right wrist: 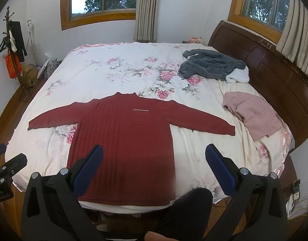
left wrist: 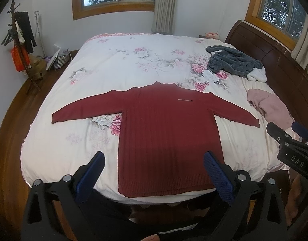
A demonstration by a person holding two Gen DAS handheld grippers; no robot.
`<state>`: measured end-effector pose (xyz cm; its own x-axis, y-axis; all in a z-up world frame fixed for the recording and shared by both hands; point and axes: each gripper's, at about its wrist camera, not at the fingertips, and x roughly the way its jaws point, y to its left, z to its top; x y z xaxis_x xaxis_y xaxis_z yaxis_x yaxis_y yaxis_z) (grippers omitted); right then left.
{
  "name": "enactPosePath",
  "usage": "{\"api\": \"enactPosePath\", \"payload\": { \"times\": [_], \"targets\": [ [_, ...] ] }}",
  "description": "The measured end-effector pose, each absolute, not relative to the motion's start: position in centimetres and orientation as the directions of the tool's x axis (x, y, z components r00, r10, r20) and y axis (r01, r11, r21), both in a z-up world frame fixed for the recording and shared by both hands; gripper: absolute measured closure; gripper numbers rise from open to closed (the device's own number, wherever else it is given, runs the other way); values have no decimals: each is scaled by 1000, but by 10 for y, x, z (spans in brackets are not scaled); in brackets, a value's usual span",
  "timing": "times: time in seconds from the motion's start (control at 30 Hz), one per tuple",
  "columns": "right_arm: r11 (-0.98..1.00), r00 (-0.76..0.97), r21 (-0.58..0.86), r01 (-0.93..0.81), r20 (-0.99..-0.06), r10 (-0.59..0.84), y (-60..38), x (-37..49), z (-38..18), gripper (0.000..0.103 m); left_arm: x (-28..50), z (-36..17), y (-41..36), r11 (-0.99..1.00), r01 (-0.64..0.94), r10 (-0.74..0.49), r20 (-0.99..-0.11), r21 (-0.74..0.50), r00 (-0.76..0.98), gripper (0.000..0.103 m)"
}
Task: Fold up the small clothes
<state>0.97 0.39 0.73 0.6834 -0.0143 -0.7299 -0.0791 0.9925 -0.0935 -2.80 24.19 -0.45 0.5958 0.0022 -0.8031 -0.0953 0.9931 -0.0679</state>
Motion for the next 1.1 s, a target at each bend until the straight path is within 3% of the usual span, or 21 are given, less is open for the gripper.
{"api": "enactPosePath", "payload": {
  "times": [0.5,0.6,0.7,0.8,0.97,1.03,1.1],
  "targets": [
    [992,676,-102,-72,-736,-27,0,25,-2,3,-16,-12,240,990,-75,-47,-775,-120,630,4],
    [993,716,-86,-75,-698,-6,-13,36,-14,3,-7,-30,252,982,-95,-62,-755,-163,652,4],
    [986,719,38,-161,-680,144,-43,61,-42,3,5,-53,272,955,-114,-127,-727,-273,674,4],
    [987,652,150,-56,-744,150,-93,102,-83,3,19,-73,283,949,-148,-117,-745,-279,657,4],
    [860,636,456,228,-739,224,-227,148,-151,3,34,-86,279,959,-160,-75,-755,-233,651,4],
    [760,640,561,328,-724,258,-274,158,-180,10,38,-90,278,955,-156,-89,-748,-251,657,4],
    [612,647,668,425,-696,311,-326,171,-218,33,42,-94,274,956,-134,-100,-721,-260,686,4]
  ]
}}
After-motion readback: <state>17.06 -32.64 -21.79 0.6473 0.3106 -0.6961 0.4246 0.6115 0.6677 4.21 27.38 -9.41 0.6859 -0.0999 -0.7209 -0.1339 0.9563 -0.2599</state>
